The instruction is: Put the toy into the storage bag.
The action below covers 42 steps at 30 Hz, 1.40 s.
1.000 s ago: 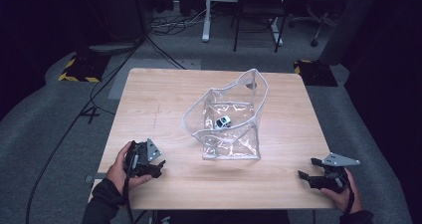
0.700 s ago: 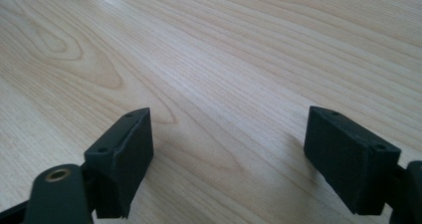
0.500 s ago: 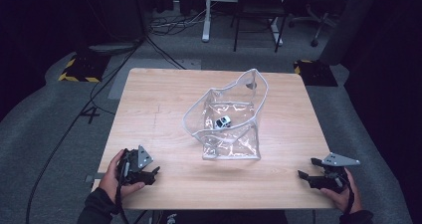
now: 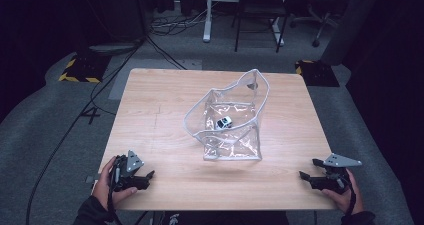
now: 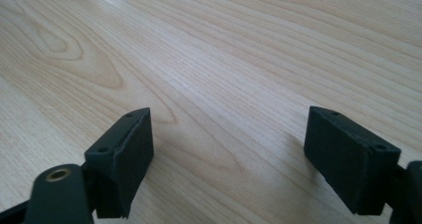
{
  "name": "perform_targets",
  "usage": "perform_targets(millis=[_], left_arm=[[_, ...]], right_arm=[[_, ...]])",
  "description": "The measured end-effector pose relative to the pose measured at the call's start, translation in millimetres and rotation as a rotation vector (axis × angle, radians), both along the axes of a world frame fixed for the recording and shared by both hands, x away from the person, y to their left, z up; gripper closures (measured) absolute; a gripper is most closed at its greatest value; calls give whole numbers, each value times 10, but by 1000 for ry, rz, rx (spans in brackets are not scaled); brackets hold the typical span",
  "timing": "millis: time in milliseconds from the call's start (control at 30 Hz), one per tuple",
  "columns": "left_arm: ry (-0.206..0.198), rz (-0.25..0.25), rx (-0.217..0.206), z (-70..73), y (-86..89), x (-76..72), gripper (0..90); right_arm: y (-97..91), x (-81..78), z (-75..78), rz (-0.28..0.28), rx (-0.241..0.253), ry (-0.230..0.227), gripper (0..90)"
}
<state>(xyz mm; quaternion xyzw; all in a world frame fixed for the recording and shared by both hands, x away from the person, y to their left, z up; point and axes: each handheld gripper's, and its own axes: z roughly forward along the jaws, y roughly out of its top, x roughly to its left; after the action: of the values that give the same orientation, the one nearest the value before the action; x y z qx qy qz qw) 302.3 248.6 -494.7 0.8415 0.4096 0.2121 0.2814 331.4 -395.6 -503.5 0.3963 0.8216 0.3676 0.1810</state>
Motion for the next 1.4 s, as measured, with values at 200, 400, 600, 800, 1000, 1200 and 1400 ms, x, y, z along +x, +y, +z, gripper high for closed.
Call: perform_targets(millis=[200,400,600,800,1000,1200,1400], left_arm=[[8,30,-96,-65,128,-35,166],[41,115,-151,-86,252,-34,159],[45,117,-149,-86,262,-44,155],[45,115,-147,-86,263,-43,154],[46,115,-147,-87,264,-44,154],[42,122,-147,-86,265,-47,154],[42,122,-147,-86,265,-46,154]], right_arm=[[-1,0,0,0,-1,-1,197],[-3,-2,2,2,-3,1,197],[-4,-3,3,2,-3,1,198],[-4,-4,3,3,-3,2,198],[-2,-8,3,-1,-2,2,196],[-3,-5,3,-1,-5,1,195],[-3,-4,3,-1,-5,2,195]])
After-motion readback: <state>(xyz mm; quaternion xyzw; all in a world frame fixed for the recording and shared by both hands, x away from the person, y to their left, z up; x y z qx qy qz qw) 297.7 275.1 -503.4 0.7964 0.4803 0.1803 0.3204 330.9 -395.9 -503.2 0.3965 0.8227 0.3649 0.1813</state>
